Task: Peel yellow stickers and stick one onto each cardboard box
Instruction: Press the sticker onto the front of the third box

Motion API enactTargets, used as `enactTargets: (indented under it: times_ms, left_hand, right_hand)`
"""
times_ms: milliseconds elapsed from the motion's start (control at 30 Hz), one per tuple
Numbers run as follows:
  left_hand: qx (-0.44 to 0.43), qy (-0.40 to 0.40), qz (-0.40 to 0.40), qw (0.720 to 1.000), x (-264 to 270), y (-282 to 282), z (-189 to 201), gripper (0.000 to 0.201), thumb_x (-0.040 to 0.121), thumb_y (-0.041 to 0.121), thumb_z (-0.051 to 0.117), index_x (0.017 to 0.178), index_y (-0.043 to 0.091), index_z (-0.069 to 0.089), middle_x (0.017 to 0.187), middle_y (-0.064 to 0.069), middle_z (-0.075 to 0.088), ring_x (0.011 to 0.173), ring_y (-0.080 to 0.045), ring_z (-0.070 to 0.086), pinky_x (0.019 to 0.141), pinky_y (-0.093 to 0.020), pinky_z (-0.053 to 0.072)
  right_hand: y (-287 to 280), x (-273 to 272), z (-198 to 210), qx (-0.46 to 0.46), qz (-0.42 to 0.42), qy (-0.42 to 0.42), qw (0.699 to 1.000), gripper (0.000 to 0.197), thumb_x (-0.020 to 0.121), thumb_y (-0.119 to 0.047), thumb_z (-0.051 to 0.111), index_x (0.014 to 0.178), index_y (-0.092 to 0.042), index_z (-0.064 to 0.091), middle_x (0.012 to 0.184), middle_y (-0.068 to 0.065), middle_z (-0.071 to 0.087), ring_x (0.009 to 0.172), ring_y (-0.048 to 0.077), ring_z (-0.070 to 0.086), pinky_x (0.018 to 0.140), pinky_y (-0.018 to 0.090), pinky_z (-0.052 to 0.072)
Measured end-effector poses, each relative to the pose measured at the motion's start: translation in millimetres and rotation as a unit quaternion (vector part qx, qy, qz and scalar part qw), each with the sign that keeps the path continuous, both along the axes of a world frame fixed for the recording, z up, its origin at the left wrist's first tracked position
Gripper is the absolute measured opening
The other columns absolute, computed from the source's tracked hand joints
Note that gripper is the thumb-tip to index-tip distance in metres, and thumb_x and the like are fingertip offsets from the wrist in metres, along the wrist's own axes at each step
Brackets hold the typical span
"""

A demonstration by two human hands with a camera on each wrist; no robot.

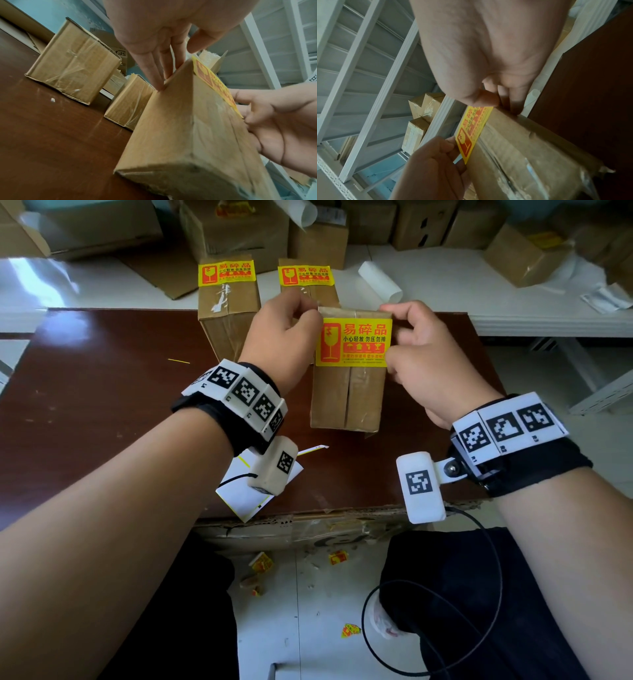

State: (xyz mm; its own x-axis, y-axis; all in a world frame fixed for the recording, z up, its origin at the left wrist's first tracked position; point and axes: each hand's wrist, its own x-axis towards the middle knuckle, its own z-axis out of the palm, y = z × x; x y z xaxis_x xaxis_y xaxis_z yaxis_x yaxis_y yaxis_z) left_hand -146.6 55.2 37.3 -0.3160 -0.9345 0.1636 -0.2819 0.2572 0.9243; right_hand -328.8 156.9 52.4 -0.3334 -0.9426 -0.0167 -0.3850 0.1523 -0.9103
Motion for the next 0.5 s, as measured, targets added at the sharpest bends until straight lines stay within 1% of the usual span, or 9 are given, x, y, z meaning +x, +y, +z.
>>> enactTargets:
  times_ms: [67, 167, 200, 267, 300, 367, 400, 433, 500]
  left_hand:
    - [-0.019, -0.012, -0.011, 1.0, -0.7, 2.5, -1.5, 0.033, 0.087, 0.037, 0.059, 0.109, 0.015, 0.069, 0.094, 0.007, 0.071, 0.08, -0.012, 0.07, 0.071, -0.034, 0.059]
    - [-0.057, -0.016, -0.023, 0.998, 0.9, 3.9, -4.8, 0.038, 0.087, 0.038, 0.076, 0.114, 0.013, 0.067, 0.102, 0.003, 0.075, 0.084, -0.009, 0.075, 0.072, -0.029, 0.064]
    - [-0.059, -0.016, -0.026, 0.998, 1.6, 3.3, -5.5, 0.037, 0.088, 0.035, 0.077, 0.115, 0.012, 0.067, 0.104, 0.003, 0.075, 0.086, -0.01, 0.076, 0.074, -0.028, 0.064]
    - [-0.039, 0.001, -0.031, 0.999, 2.9, 2.6, -4.2, 0.032, 0.088, 0.029, 0.074, 0.115, 0.012, 0.069, 0.104, 0.002, 0.075, 0.085, -0.01, 0.076, 0.076, -0.03, 0.065]
    - [-0.029, 0.006, -0.031, 0.999, 3.4, 2.0, -3.3, 0.03, 0.088, 0.028, 0.07, 0.115, 0.013, 0.07, 0.101, 0.002, 0.075, 0.082, -0.008, 0.075, 0.074, -0.029, 0.064]
    - [-0.03, 0.001, -0.026, 0.999, 3.9, 0.5, -2.4, 0.032, 0.088, 0.03, 0.065, 0.114, 0.013, 0.071, 0.094, 0.007, 0.071, 0.071, 0.0, 0.068, 0.066, -0.022, 0.056]
    - [-0.032, -0.001, -0.03, 0.999, 4.0, 0.6, -2.7, 0.032, 0.089, 0.032, 0.067, 0.114, 0.013, 0.071, 0.095, 0.008, 0.07, 0.071, 0.002, 0.066, 0.065, -0.02, 0.054]
    - [-0.036, -0.004, -0.039, 0.999, 4.2, 1.4, -2.6, 0.034, 0.09, 0.036, 0.074, 0.115, 0.014, 0.07, 0.098, 0.009, 0.071, 0.075, 0.003, 0.069, 0.067, -0.019, 0.054]
    - [-0.062, -0.026, -0.056, 0.996, 5.8, 3.0, -4.3, 0.049, 0.084, 0.049, 0.084, 0.116, 0.016, 0.067, 0.107, 0.01, 0.073, 0.089, -0.001, 0.072, 0.072, -0.018, 0.057]
  right_hand:
    - [-1.4, 0.4, -0.8, -0.006, -0.01, -0.018, 1.0, 0.052, 0.099, -0.006, 0.059, 0.147, -0.025, 0.051, 0.123, -0.009, 0.078, 0.107, 0.006, 0.073, 0.089, 0.029, 0.052]
    - [0.5, 6.0, -2.8, -0.018, -0.007, 0.0, 1.0, 0.051, 0.094, -0.027, 0.073, 0.139, -0.03, 0.05, 0.12, -0.008, 0.079, 0.116, 0.007, 0.074, 0.108, 0.04, 0.057]
    - [0.5, 7.6, -2.6, -0.018, -0.005, 0.013, 1.0, 0.052, 0.091, -0.03, 0.074, 0.137, -0.031, 0.05, 0.119, -0.008, 0.08, 0.116, 0.008, 0.074, 0.11, 0.044, 0.057]
    - [-0.4, 8.1, -0.7, -0.013, -0.003, 0.031, 0.999, 0.049, 0.088, -0.029, 0.069, 0.133, -0.034, 0.05, 0.118, -0.007, 0.079, 0.116, 0.011, 0.073, 0.109, 0.048, 0.057]
    - [-1.3, 7.2, -0.1, -0.012, -0.004, 0.031, 0.999, 0.047, 0.087, -0.028, 0.067, 0.131, -0.036, 0.05, 0.118, -0.006, 0.079, 0.116, 0.012, 0.073, 0.109, 0.049, 0.057]
    - [-2.6, 6.1, 1.3, -0.012, -0.01, 0.027, 1.0, 0.042, 0.087, -0.029, 0.064, 0.126, -0.04, 0.052, 0.12, -0.006, 0.077, 0.116, 0.013, 0.072, 0.109, 0.05, 0.057]
    - [-2.4, 6.2, 1.2, -0.014, -0.015, 0.027, 0.999, 0.038, 0.088, -0.033, 0.065, 0.123, -0.042, 0.053, 0.12, -0.006, 0.077, 0.115, 0.012, 0.072, 0.108, 0.05, 0.058]
    - [-2.4, 6.8, 0.3, -0.02, -0.022, 0.025, 0.999, 0.035, 0.088, -0.04, 0.068, 0.12, -0.043, 0.054, 0.12, -0.006, 0.076, 0.115, 0.011, 0.072, 0.107, 0.049, 0.058]
    - [-3.3, 8.1, -3.0, -0.029, -0.038, 0.031, 0.998, 0.043, 0.083, -0.054, 0.077, 0.119, -0.044, 0.054, 0.122, -0.007, 0.076, 0.116, 0.008, 0.072, 0.106, 0.046, 0.059]
